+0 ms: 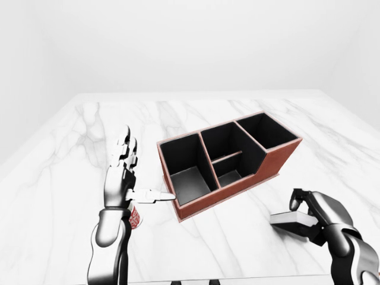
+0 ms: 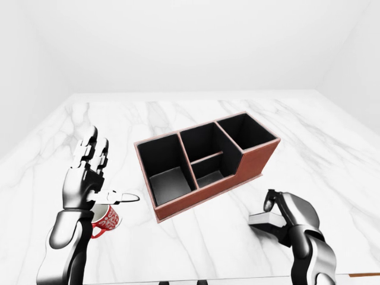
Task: Pick up the book and place it in the back compartment of the caddy.
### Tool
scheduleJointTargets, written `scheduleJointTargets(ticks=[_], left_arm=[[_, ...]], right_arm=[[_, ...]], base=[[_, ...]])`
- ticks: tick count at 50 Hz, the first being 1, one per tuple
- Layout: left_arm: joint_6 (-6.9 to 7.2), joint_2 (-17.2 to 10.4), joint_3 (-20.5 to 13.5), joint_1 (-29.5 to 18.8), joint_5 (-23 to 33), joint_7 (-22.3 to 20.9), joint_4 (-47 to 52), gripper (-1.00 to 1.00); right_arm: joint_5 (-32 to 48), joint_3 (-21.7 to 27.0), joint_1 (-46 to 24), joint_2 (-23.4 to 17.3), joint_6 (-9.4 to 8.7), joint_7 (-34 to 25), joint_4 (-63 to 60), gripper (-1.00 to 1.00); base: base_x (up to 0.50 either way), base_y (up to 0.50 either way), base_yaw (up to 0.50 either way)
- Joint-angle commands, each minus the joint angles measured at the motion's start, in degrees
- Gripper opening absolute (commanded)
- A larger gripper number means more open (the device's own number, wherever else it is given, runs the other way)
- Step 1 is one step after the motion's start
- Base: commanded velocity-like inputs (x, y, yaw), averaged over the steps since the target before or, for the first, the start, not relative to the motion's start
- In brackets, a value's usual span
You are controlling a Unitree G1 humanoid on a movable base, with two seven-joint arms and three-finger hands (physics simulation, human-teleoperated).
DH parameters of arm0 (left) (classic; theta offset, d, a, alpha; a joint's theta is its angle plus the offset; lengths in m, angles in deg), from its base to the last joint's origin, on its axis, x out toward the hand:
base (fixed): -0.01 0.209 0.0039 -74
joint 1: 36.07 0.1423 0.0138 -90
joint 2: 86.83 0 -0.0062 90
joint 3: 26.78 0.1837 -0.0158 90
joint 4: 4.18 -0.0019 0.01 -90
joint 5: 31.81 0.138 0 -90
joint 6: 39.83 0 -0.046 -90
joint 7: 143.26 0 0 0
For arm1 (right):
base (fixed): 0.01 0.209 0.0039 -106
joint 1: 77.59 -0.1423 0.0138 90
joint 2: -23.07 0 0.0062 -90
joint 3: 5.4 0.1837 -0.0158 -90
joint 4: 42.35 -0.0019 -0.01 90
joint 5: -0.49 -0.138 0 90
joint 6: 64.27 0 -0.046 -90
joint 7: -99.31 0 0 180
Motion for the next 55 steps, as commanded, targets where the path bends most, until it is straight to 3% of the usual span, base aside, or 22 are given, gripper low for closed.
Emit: scheduleJointTargets(ticks=[1,9,16,55], left_arm=[[0.00,-0.11,-0.46,-0.37,-0.29,0.05,0.11,1.00],[0.00,-0.19,-0.84,-0.48,-0.62,-0.03,0.89,1.00],[0.00,-0.17,-0.84,-0.48,-0.58,-0.01,0.55,1.00],[0.00,-0.20,-0.90,-0.59,-0.64,0.14,0.56,1.00]], right_arm=[[-1.01,0.28,-1.43,0.19,-2.25,-0.91,-4.41,-1.00],[-0.34,-1.64,-5.30,-0.59,-6.55,-4.77,-9.31,-1.00],[1.18,-4.05,-8.12,-1.50,-8.71,-6.86,-11.43,-1.00],[10.18,-15.96,-21.53,-1.03,-8.71,-18.17,-19.72,-1.00]], base=[[0.00,0.00,0.00],[0.00,0.00,0.00],[0.00,0.00,0.00],[0.00,0.00,0.00]])
